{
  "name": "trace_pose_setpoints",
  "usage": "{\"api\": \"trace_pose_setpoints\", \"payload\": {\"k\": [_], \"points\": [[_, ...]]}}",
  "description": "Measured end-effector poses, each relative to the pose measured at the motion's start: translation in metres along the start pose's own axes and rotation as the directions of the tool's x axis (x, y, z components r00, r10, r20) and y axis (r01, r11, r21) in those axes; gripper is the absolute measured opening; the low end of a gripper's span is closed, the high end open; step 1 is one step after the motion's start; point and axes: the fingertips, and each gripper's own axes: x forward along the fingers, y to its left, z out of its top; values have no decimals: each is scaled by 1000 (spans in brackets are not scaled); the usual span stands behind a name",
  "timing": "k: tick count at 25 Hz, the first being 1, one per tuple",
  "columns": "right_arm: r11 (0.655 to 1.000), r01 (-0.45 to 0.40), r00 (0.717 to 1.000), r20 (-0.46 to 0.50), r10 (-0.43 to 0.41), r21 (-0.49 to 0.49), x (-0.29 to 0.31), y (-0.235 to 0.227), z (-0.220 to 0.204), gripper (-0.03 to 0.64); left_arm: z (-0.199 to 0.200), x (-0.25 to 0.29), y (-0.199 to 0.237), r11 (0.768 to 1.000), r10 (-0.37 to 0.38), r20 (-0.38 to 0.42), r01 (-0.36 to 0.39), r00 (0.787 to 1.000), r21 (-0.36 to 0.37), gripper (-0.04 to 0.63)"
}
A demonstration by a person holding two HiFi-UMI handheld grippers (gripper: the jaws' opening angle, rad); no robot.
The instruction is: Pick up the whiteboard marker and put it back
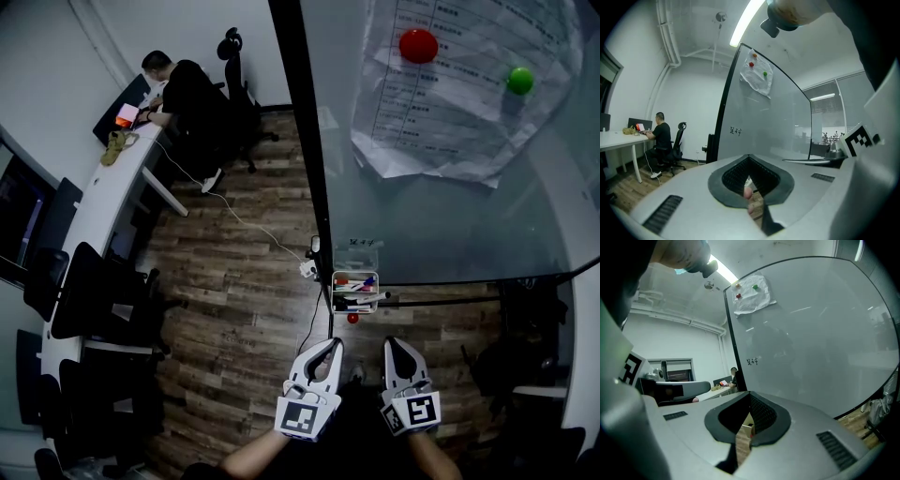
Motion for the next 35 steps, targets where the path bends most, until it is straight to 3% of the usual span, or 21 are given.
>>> {"api": "trace_pose_setpoints", "payload": {"k": [12, 16, 35], "points": [[997, -61, 997, -43, 59, -44, 12, -18, -11, 12, -11, 16, -7, 999, 48, -22, -48, 999, 5, 8], [998, -67, 996, -53, 67, -4, 19, -18, -16, 12, -15, 20, -4, 999, 50, -31, -50, 998, 7, 8], [995, 46, 991, -128, -35, 87, 55, -42, -44, 15, -9, 50, 25, 1000, 2, -50, -3, 999, -7, 8]]}}
